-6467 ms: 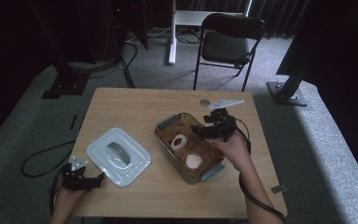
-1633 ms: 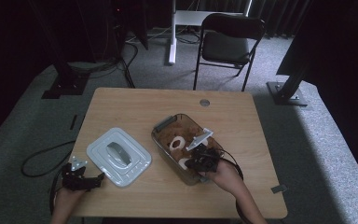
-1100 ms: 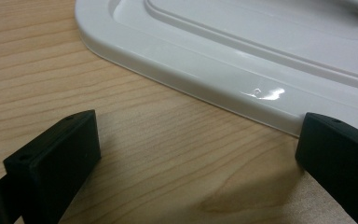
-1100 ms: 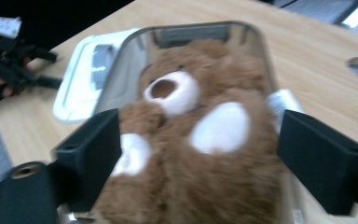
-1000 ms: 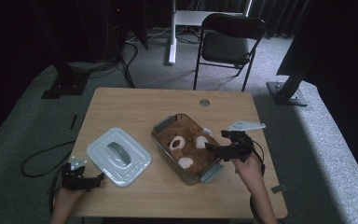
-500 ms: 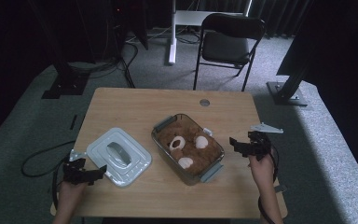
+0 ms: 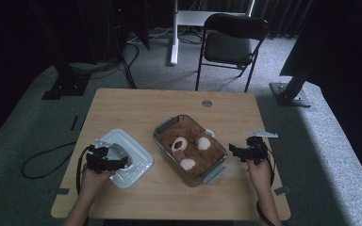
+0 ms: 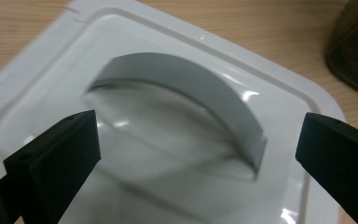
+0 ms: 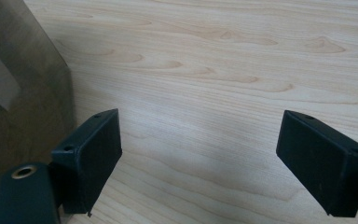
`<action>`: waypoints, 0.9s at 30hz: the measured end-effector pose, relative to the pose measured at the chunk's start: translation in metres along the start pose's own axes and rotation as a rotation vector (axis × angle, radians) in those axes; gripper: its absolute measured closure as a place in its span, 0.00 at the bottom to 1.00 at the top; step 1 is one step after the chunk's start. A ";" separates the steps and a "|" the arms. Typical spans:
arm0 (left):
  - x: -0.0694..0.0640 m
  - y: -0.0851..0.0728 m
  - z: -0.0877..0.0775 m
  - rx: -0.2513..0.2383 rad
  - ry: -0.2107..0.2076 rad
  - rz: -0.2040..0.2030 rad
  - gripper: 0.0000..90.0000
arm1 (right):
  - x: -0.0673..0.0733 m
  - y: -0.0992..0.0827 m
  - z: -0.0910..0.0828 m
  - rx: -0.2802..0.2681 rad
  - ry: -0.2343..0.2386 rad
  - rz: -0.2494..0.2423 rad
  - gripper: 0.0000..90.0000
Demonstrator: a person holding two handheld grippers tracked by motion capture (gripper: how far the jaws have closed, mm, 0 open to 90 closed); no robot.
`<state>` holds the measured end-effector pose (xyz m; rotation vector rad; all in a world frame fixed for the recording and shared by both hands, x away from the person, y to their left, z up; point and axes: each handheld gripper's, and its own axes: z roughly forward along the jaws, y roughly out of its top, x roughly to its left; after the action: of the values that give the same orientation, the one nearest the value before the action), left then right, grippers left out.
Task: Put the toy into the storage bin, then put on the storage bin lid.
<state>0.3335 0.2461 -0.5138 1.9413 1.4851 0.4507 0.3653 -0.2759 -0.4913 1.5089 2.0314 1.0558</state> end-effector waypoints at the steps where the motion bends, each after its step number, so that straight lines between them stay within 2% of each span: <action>1: -0.001 0.001 0.003 0.003 -0.005 0.000 0.01 | 0.000 0.000 0.000 0.001 0.002 0.001 0.15; 8: -0.004 0.005 0.017 0.024 -0.001 0.000 0.01 | 0.004 -0.003 0.010 0.022 0.011 -0.007 0.15; 11: -0.002 0.004 0.022 0.038 0.007 -0.002 0.06 | 0.006 -0.003 0.014 0.031 0.019 -0.010 0.15; 16: 0.000 0.002 0.028 0.033 -0.008 -0.029 0.07 | 0.009 -0.004 0.019 0.036 0.048 -0.008 0.15; 17: -0.001 0.002 0.027 0.024 -0.004 -0.017 0.10 | 0.009 -0.004 0.020 0.040 0.051 -0.009 0.15; 18: 0.000 0.002 0.027 0.015 -0.019 -0.013 0.19 | 0.010 -0.004 0.020 0.042 0.053 -0.011 0.15; 20: 0.000 0.003 0.027 0.014 -0.019 -0.008 0.22 | 0.012 -0.005 0.021 0.041 0.058 -0.019 0.15; 27: 0.000 0.004 0.029 -0.006 -0.089 -0.007 0.47 | 0.016 -0.009 0.023 0.046 0.078 -0.016 0.16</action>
<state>0.3544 0.2371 -0.5318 1.9262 1.4317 0.3602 0.3704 -0.2541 -0.5105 1.4935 2.1307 1.0847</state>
